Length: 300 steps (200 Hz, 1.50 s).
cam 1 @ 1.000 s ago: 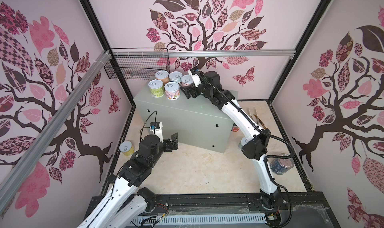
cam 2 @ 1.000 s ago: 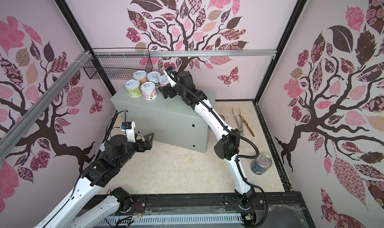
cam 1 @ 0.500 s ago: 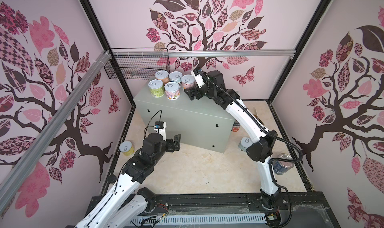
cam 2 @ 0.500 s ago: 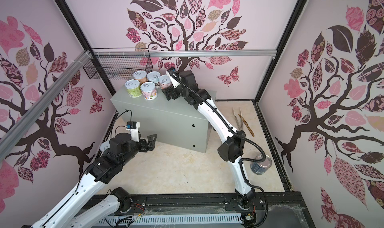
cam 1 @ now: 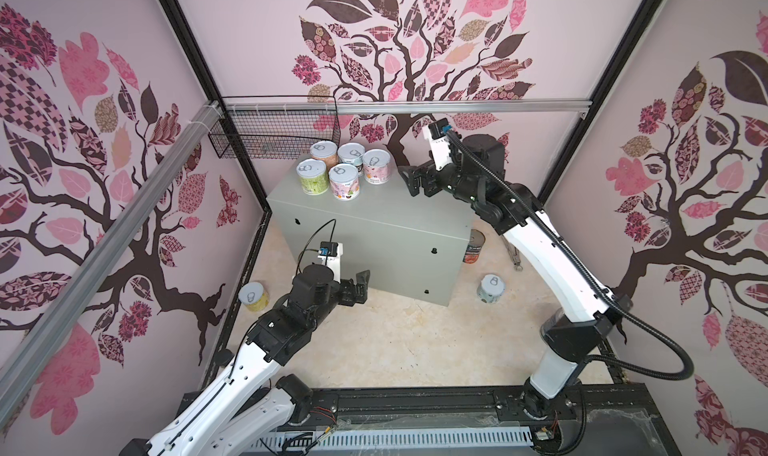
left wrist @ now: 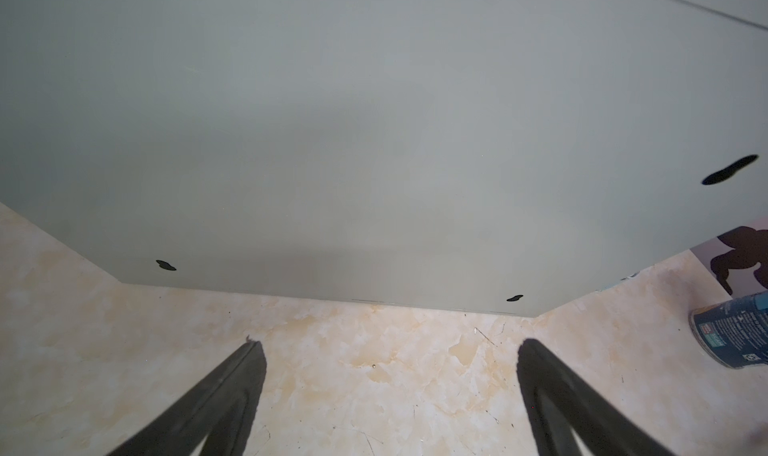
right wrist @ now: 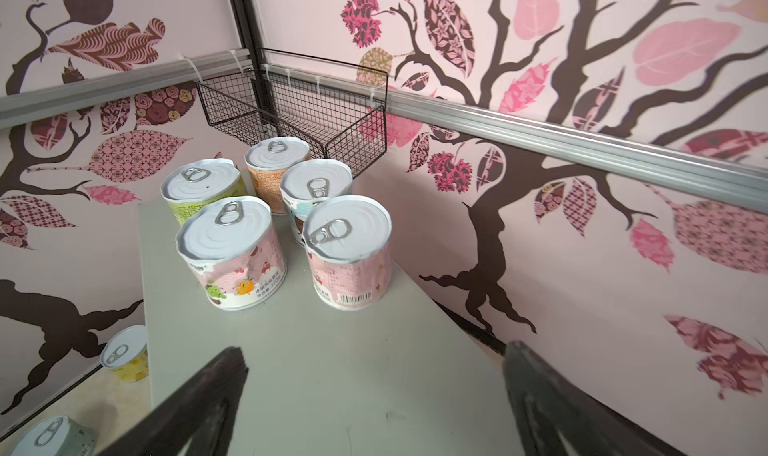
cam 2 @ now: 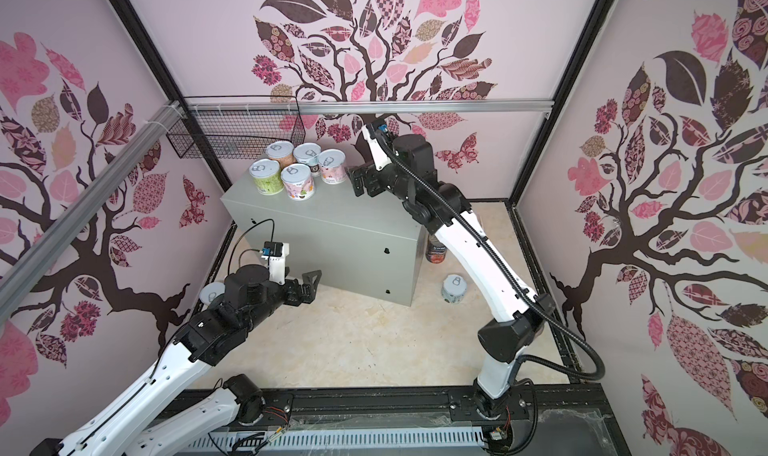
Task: Place and organize the canned foods onto the counter
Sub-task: 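Withdraw the right gripper down to the white-lidded can on the floor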
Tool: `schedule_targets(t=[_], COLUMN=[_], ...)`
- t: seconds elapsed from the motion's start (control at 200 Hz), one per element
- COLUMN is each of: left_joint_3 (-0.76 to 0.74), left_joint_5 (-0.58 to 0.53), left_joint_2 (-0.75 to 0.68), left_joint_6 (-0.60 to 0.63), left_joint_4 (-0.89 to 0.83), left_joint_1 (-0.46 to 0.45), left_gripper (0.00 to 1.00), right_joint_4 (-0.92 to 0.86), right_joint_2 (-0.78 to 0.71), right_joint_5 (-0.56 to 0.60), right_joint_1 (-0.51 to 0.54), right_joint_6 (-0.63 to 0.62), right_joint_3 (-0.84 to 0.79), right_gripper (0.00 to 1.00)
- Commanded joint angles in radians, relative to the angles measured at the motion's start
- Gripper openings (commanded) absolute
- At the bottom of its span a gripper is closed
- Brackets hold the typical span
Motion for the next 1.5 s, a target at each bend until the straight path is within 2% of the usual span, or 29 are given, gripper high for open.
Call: schedule_targets(t=[0.0,0.295,0.43,0.615,0.73,0.925,1.12,1.495], left_joint_3=[0.048,0.033,-0.005,-0.136,-0.235,-0.298,-0.379,-0.438], left_joint_5=[-0.041,-0.022,-0.120,-0.337,-0.326,-0.344,-0.379,-0.362], left_joint_2=[0.011,0.029,0.031,0.014,-0.015,-0.022,-0.091,-0.158], left_joint_6=[0.010,-0.063,-0.081,-0.159,-0.228,-0.233,-0.270,-0.265], left_joint_4=[-0.002,0.011,0.022,0.085,0.166,0.174,0.183,0.184], left_joint_1=[-0.034,-0.096,-0.203,-0.368,-0.380,-0.383,-0.384,-0.385], left_gripper=[0.98,0.98,0.98,0.98,0.98,0.98,0.98,0.98], right_joint_4=[0.020,0.073,0.093,0.155,0.172,0.247,0.307,0.522], right_joint_2=[-0.132,-0.482,-0.625,-0.800,-0.875,-0.903,-0.862,-0.677], right_joint_5=[0.110,0.310,0.420,0.537,0.528,0.563,0.580,0.478], right_joint_1=[0.003,0.004,0.002,-0.019,-0.053,-0.075,-0.083,-0.206], right_joint_6=[0.054,0.199,0.299,0.408,0.483,0.589,0.666,0.711], right_joint_3=[-0.114,-0.531,-0.732,-1.058,-1.240,-1.466,-1.558,-1.708], right_gripper=[1.00,1.00,1.00,1.00,1.00,1.00,1.00,1.00])
